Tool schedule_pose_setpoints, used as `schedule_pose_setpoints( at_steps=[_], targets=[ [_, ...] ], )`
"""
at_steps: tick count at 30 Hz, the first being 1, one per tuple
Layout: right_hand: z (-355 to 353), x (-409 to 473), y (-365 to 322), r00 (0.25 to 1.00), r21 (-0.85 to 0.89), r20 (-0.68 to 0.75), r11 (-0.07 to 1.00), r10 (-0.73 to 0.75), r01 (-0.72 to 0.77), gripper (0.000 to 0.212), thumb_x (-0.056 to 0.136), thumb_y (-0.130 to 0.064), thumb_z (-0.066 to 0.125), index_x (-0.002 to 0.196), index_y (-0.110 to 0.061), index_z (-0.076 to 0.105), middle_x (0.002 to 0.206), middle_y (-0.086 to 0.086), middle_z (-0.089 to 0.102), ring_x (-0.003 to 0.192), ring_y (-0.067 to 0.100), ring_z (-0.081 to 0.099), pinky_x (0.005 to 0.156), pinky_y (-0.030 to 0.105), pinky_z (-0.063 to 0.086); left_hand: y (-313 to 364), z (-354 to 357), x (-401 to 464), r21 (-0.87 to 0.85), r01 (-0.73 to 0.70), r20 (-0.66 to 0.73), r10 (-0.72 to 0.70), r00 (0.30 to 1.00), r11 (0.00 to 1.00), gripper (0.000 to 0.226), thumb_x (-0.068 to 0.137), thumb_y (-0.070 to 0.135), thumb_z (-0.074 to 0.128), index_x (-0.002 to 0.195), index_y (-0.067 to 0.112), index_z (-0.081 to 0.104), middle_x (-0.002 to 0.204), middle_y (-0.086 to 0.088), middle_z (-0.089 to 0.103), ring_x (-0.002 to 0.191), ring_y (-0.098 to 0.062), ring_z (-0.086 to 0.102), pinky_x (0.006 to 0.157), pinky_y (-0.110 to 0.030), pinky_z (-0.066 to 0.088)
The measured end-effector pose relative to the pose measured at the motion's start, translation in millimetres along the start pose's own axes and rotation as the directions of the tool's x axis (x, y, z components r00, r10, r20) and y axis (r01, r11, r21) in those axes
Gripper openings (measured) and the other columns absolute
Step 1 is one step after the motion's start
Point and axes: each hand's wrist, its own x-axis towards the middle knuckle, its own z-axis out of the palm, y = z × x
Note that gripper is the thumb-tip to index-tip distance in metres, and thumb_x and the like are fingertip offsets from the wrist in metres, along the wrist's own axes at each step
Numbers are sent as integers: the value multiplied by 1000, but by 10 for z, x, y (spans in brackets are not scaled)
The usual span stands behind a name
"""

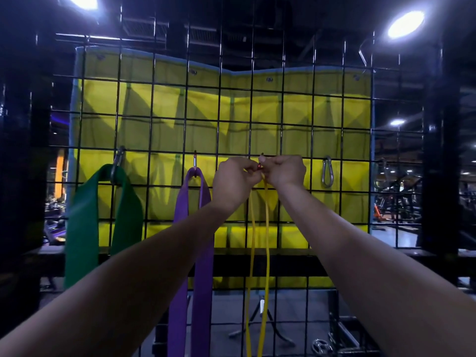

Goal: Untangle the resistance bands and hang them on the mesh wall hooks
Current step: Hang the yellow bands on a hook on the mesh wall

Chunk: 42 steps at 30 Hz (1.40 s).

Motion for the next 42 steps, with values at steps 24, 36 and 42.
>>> schedule_pose_setpoints(
  at_steps=[24,36,42],
  targets=[
    [-295,-17,160,973,-63,227,996,-48,64,25,86,5,57,109,1,67,93,12,68,71,17,61,72,27,52,115,160,-116,-104,72,120,-59,991,992,38,86,3,61,122,17,62,113,1,68,92,-11,67,88,-36,53],
    [-469,-422,330,963,-188,261,975,-70,122,44,78,5,65,120,-7,61,103,8,67,91,14,57,78,21,43,-78,-19,-453,-155,213,247,-171,954,965,54,78,-8,59,129,10,54,99,0,58,81,-14,60,70,-28,53],
    [-520,-583,338,977,-278,198,951,-79,133,45,79,8,60,121,-9,62,104,8,67,96,18,62,79,23,49,-81,11,-572,-135,211,327,-157,932,968,55,77,-6,62,129,8,53,96,-3,58,70,-7,53,60,-8,42]
  ],
)
